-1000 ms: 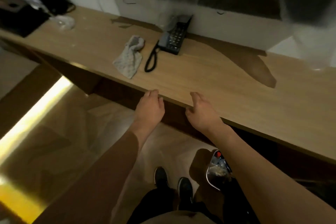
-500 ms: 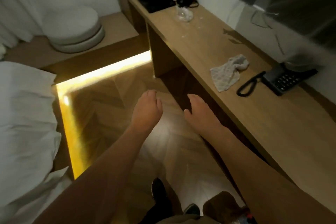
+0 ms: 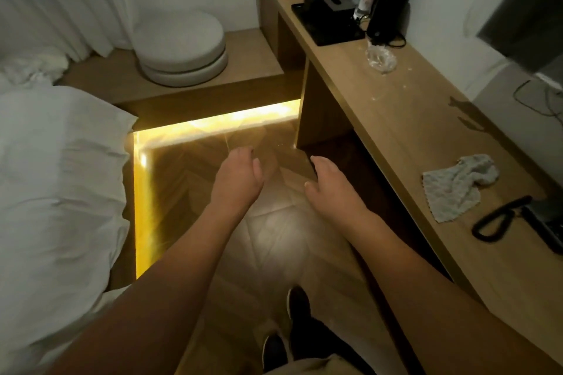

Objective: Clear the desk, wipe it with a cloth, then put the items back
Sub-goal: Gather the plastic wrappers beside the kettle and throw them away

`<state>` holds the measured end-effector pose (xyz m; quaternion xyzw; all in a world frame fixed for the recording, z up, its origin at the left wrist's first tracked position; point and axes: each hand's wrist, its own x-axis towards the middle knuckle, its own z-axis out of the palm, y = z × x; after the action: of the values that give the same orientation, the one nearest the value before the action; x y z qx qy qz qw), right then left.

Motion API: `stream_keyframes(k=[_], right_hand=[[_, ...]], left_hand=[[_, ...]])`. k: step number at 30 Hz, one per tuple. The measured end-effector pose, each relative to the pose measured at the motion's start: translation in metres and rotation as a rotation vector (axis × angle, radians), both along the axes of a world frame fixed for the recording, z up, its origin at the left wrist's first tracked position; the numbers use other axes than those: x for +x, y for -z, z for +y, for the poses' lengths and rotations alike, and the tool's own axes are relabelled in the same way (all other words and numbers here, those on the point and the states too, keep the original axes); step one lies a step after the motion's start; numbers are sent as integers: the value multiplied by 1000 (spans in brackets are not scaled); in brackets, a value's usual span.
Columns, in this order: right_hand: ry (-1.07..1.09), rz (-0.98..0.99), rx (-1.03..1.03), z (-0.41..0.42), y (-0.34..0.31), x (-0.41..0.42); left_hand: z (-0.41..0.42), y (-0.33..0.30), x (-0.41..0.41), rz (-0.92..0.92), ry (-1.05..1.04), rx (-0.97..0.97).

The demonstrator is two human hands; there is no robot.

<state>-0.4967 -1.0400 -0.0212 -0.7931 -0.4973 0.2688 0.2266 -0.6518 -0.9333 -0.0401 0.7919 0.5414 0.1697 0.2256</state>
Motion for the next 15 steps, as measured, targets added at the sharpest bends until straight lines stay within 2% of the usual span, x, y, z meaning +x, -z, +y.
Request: stream_keyframes(k=[8, 15], right_hand=[[-59, 9, 27, 144, 17, 41], [-83, -1, 69, 278, 4, 76]], left_hand=[[133, 11, 33, 27, -51, -6], [259, -3, 62, 20, -99, 19]])
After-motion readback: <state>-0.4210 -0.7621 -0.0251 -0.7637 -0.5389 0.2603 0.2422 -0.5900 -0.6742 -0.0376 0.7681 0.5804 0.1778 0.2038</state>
